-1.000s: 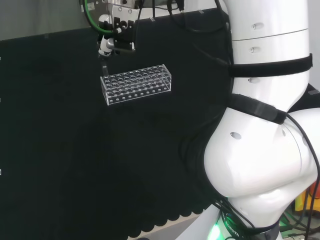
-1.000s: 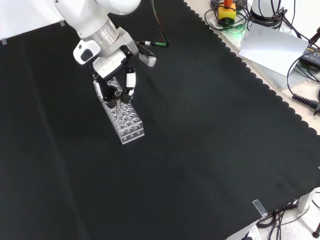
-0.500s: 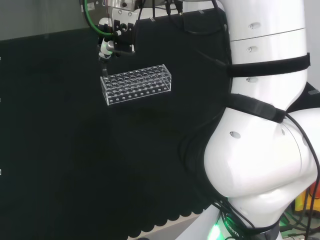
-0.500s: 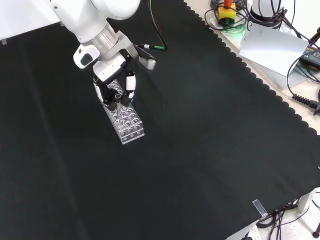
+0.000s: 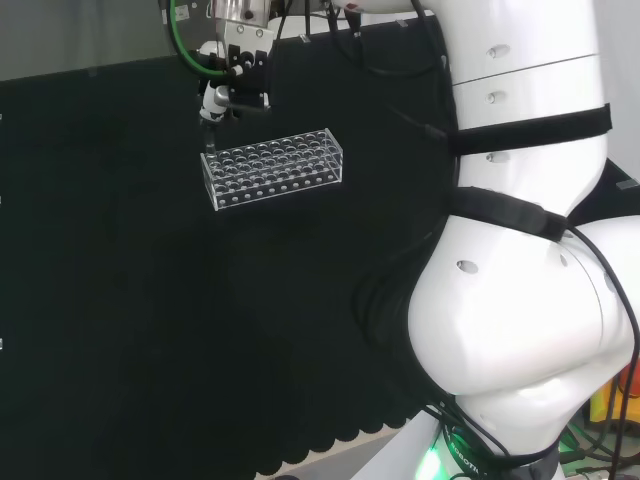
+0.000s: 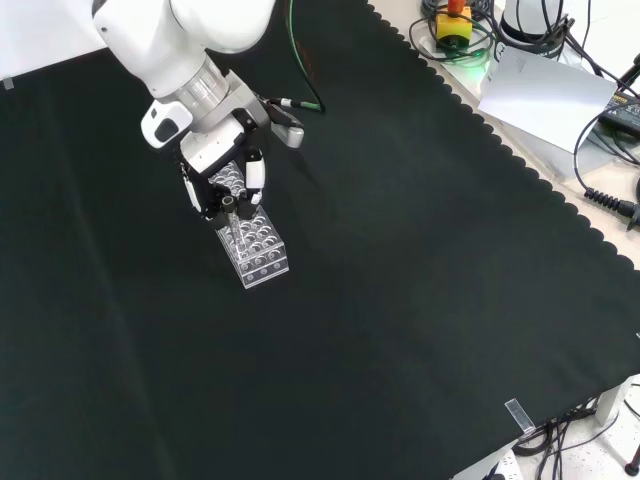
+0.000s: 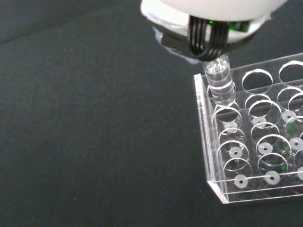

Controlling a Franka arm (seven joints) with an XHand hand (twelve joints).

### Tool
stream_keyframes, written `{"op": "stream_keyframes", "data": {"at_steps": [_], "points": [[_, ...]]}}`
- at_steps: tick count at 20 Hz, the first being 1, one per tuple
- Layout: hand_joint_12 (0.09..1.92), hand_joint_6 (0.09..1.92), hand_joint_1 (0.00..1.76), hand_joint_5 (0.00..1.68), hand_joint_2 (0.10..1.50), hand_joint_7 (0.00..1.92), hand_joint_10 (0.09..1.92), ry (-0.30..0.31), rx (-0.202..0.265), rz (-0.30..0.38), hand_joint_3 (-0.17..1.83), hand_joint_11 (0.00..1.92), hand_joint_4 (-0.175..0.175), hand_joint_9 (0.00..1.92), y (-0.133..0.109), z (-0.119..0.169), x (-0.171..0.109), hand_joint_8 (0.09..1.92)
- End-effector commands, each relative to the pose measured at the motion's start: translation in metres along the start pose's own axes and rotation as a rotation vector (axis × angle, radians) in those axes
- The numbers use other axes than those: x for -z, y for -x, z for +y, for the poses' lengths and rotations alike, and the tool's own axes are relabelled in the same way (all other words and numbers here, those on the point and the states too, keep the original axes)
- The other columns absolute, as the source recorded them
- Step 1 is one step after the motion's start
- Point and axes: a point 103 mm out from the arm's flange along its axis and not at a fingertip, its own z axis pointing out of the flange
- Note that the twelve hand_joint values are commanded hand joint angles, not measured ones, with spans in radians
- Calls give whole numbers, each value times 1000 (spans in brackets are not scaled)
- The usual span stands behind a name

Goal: Put the test tube back in the rack.

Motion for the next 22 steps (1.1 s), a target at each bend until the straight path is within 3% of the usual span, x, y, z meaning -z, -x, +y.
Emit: {"op": "stream_keyframes", "data": {"at_steps": [1,22], "points": [[808,354,1427,1269,767,1374,490,-16,-10,-7,403,1237,-175,1283,5,6,-6,725],[809,355,1427,1269,766,1374,490,-64,-24,-23,404,1236,-175,1283,17,24,-32,725]]}}
